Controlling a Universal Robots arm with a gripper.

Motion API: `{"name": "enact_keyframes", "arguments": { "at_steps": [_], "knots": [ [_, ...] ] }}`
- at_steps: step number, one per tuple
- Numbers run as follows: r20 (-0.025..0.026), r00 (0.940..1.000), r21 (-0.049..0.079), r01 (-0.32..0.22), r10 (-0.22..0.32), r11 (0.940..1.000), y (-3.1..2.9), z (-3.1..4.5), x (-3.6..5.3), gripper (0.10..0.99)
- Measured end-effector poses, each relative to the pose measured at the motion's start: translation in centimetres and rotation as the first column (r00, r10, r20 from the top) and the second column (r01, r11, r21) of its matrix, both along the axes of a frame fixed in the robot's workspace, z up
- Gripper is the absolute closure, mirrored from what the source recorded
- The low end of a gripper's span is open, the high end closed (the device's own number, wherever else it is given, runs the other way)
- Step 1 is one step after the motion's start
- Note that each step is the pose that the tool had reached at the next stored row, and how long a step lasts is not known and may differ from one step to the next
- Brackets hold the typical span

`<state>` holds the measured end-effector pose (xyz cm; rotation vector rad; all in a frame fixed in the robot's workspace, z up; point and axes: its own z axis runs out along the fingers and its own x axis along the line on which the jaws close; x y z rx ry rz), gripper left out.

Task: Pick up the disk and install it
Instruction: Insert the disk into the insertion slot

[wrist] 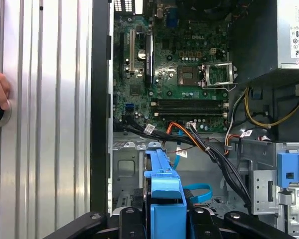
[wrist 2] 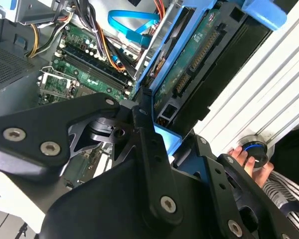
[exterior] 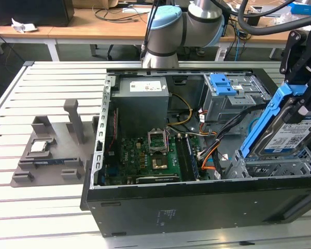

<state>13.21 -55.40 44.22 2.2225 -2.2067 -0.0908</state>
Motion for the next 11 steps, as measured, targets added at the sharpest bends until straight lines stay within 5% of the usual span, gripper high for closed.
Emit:
{"name": "enact_keyframes", "arguments": {
  "at_steps": [11],
  "knots": [
    [-0.0001, 1.0000, 0.000, -0.001, 0.001, 1.0000, 0.14, -2.05, 0.03, 0.718]
  ]
}}
